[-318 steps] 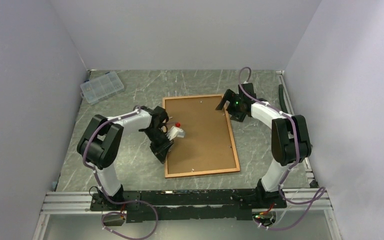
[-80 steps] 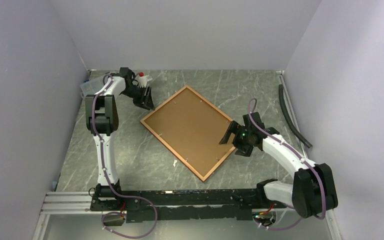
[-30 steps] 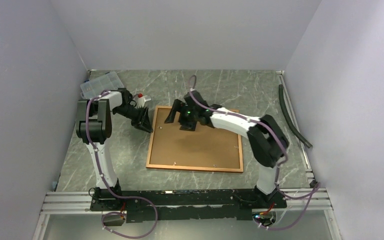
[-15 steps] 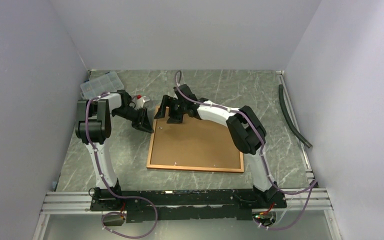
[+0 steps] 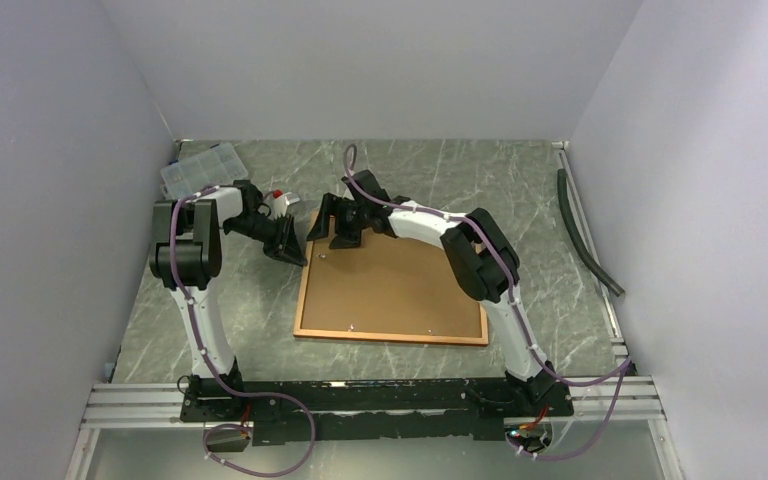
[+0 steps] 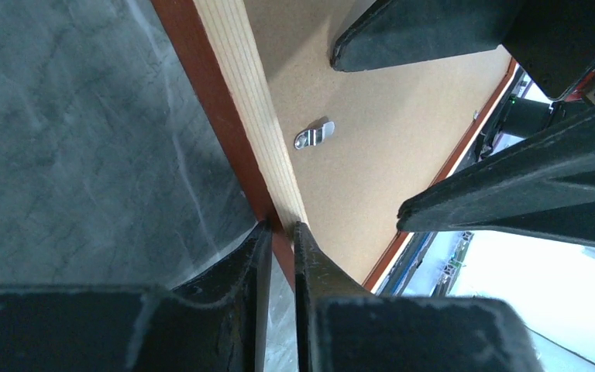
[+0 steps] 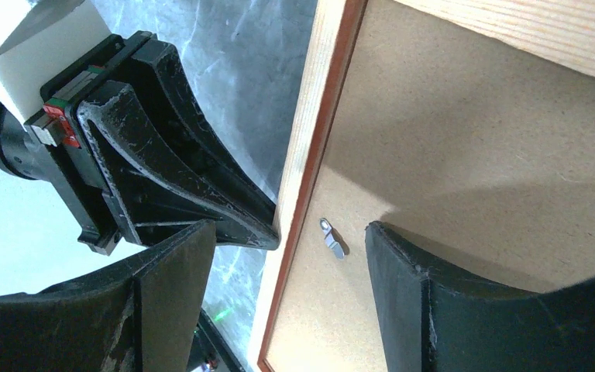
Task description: Put the photo into the frame
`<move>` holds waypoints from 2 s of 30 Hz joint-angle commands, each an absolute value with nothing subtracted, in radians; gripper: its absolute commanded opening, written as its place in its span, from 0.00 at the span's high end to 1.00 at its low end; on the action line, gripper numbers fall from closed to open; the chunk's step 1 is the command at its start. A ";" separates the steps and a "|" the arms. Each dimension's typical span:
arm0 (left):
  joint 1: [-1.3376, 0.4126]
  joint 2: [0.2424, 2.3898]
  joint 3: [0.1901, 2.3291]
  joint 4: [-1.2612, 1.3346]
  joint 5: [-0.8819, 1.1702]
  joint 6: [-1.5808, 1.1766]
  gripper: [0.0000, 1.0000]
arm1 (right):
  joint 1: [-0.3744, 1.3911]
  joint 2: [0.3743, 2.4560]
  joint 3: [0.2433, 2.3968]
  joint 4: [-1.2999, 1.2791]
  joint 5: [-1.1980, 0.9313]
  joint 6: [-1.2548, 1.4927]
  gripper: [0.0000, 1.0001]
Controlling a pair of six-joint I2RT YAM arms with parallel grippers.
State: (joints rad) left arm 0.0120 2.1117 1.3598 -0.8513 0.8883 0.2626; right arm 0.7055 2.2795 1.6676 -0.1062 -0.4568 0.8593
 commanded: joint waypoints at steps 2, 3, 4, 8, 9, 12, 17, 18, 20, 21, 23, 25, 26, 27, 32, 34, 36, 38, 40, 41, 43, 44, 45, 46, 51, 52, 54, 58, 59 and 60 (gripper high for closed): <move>-0.002 2.097 1.329 -0.796 0.803 0.262 0.88 | 0.728 2.305 1.703 -0.082 -0.480 0.854 0.26; -0.002 2.097 1.330 -0.794 0.801 0.261 0.88 | 0.730 2.305 1.701 -0.080 -0.481 0.855 0.26; -0.002 2.095 1.330 -0.794 0.800 0.260 0.88 | 0.731 2.306 1.698 -0.080 -0.480 0.855 0.26; -0.002 2.089 1.325 -0.789 0.795 0.258 0.88 | 0.738 2.307 1.696 -0.087 -0.477 0.854 0.26; -0.002 2.087 1.324 -0.788 0.795 0.258 0.88 | 0.740 2.307 1.693 -0.088 -0.477 0.854 0.26; -0.002 2.081 1.322 -0.787 0.791 0.256 0.89 | 0.745 2.307 1.689 -0.090 -0.480 0.856 0.26; -0.002 2.080 1.321 -0.785 0.789 0.257 0.89 | 0.756 2.294 1.670 -0.086 -0.480 0.864 0.27; -0.002 2.081 1.321 -0.785 0.788 0.258 0.89 | 0.759 2.291 1.667 -0.086 -0.479 0.864 0.27; -0.002 2.082 1.321 -0.787 0.787 0.259 0.89 | 0.762 2.284 1.659 -0.082 -0.476 0.867 0.27; -0.002 2.080 1.321 -0.786 0.787 0.259 0.89 | 0.761 2.282 1.659 -0.082 -0.477 0.868 0.27; -0.002 2.080 1.321 -0.786 0.784 0.258 0.89 | 0.762 2.281 1.668 -0.092 -0.477 0.865 0.27; -0.002 2.080 1.322 -0.786 0.786 0.258 0.89 | 0.764 2.278 1.672 -0.097 -0.479 0.866 0.28; -0.002 2.079 1.321 -0.785 0.786 0.257 0.89 | 0.764 2.275 1.671 -0.095 -0.480 0.867 0.28; -0.002 2.079 1.322 -0.784 0.785 0.257 0.89 | 0.766 2.272 1.669 -0.094 -0.480 0.869 0.28; -0.002 2.080 1.321 -0.784 0.782 0.257 0.89 | 0.771 2.254 1.656 -0.087 -0.476 0.877 0.28; -0.002 2.079 1.321 -0.782 0.786 0.257 0.89 | 0.774 2.254 1.656 -0.081 -0.480 0.886 0.28; -0.002 2.077 1.319 -0.780 0.787 0.255 0.89 | 0.776 2.252 1.650 -0.069 -0.485 0.899 0.28; -0.002 2.074 1.315 -0.779 0.788 0.255 0.89 | 0.780 2.247 1.645 -0.060 -0.485 0.906 0.28; -0.002 2.073 1.312 -0.776 0.787 0.254 0.89 | 0.784 2.248 1.645 -0.056 -0.482 0.913 0.28; -0.002 2.075 1.314 -0.777 0.789 0.253 0.89 | 0.785 2.252 1.647 -0.055 -0.481 0.916 0.28; -0.002 2.075 1.314 -0.778 0.790 0.253 0.89 | 0.784 2.259 1.652 -0.050 -0.481 0.925 0.28; -0.002 2.074 1.312 -0.776 0.789 0.253 0.89 | 0.784 2.263 1.653 -0.046 -0.482 0.928 0.28; -0.002 2.074 1.312 -0.776 0.789 0.253 0.89 | 0.784 2.265 1.653 -0.043 -0.482 0.934 0.28; -0.002 2.073 1.311 -0.775 0.789 0.254 0.90 | 0.785 2.267 1.652 -0.037 -0.484 0.939 0.28; -0.002 2.074 1.308 -0.777 0.787 0.259 0.89 | 0.784 2.269 1.646 -0.028 -0.470 0.951 0.28; -0.002 2.073 1.308 -0.776 0.787 0.259 0.89 | 0.785 2.269 1.645 -0.023 -0.472 0.953 0.28; -0.002 2.074 1.306 -0.776 0.787 0.259 0.90 | 0.784 2.266 1.640 -0.015 -0.467 0.959 0.28; -0.002 2.072 1.305 -0.773 0.789 0.258 0.90 | 0.786 2.268 1.632 0.008 -0.465 0.979 0.28; -0.002 2.072 1.305 -0.774 0.790 0.258 0.90 | 0.786 2.271 1.632 0.021 -0.463 0.983 0.28; -0.002 2.072 1.303 -0.773 0.791 0.256 0.90 | 0.789 2.272 1.630 0.026 -0.460 0.987 0.28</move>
State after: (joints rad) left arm 0.0116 2.0781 1.3315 -0.8211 0.8677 0.2405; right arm 0.7799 2.2894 1.6421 -0.0437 -0.4782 0.9642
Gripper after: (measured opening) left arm 0.109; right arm 0.718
